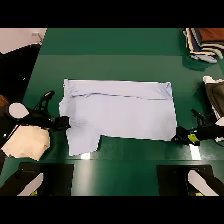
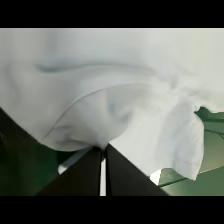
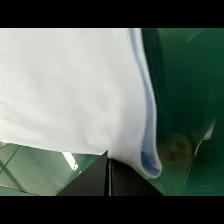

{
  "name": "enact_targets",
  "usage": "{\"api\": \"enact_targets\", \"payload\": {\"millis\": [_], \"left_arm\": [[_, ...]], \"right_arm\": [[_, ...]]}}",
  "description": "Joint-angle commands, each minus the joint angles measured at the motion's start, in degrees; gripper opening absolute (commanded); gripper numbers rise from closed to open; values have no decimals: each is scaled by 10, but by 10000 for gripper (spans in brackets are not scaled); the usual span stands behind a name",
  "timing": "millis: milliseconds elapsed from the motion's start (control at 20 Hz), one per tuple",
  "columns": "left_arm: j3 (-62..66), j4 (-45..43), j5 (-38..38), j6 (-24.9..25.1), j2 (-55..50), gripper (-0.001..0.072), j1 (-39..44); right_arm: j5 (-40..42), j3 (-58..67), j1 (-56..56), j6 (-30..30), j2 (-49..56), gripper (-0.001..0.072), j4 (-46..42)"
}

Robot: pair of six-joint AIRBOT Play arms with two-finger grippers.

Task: Fold the shirts.

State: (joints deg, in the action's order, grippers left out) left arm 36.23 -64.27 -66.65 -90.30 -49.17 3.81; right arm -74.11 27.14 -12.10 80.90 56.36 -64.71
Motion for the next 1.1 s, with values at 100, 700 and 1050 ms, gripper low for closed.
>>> {"api": "enact_targets", "payload": {"millis": [100,700,1050], "left_arm": [[1,-45,-122,-13,88,23,0],[120,-17,-35,17,82,23,0],[183,-49,136,57,-142,25,0]], "right_arm": [[-66,3,2,7,-95,9,-34],[-110,210,32,48,-95,8,-88],[-18,404,110,34,188,9,-39]]}}
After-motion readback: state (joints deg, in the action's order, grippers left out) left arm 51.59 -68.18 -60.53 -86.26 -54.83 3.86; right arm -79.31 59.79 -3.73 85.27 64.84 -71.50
